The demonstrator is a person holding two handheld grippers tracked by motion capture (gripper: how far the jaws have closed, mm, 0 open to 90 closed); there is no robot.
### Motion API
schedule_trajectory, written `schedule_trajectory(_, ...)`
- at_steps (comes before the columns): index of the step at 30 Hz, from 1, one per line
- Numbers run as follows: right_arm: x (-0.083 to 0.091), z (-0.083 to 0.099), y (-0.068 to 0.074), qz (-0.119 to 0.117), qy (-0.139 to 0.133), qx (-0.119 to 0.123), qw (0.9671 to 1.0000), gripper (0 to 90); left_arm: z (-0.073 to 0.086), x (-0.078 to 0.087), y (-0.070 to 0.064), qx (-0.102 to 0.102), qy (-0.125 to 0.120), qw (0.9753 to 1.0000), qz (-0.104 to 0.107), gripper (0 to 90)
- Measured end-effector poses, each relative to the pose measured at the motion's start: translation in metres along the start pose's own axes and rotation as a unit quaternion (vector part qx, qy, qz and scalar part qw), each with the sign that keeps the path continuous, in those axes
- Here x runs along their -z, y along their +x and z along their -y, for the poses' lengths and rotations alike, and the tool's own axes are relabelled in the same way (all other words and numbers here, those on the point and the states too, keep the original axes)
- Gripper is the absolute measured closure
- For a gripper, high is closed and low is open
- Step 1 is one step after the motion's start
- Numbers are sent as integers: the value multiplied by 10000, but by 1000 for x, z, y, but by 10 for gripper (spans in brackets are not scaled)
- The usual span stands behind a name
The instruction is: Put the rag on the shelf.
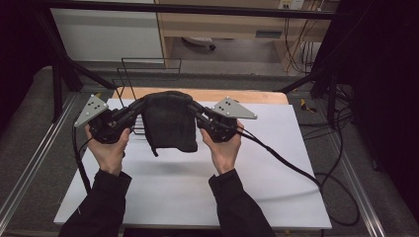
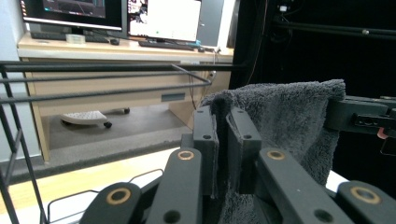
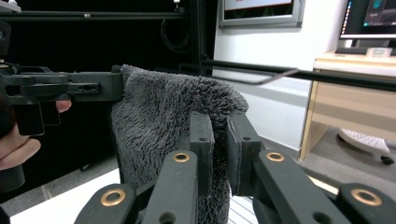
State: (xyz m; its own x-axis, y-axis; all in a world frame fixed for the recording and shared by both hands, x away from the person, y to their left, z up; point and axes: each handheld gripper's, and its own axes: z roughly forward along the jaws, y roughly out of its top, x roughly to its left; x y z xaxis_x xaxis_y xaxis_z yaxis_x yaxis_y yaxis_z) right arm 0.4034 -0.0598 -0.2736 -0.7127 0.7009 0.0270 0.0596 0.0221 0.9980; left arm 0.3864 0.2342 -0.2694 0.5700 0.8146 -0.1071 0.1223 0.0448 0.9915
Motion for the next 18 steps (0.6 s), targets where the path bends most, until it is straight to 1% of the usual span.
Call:
schedule_trajectory(4, -4, -5, 1, 30, -56, 17, 10000, 827, -6, 0, 4, 30, -81, 10000, -29, 829)
schedule_trajectory(9, -10, -15, 2, 57, -152, 78, 9998, 828, -14, 0, 8, 46, -262, 9996, -62, 830)
schedule_trajectory(10, -12, -20, 2, 58, -207, 84, 9997, 828, -15, 0, 9, 49, -315, 9995, -77, 829)
schedule_trajectory(13, -14, -24, 3, 74, -255, 100, 9996, 828, -21, 0, 10, 40, -387, 9992, -108, 830)
schedule_trajectory(16, -18, -33, 3, 92, -369, 141, 9992, 828, -28, -1, 11, 47, -451, 9989, -125, 830)
schedule_trajectory(18, -19, -35, 3, 90, -412, 130, 9990, 828, -33, -1, 13, 51, -504, 9986, -133, 830)
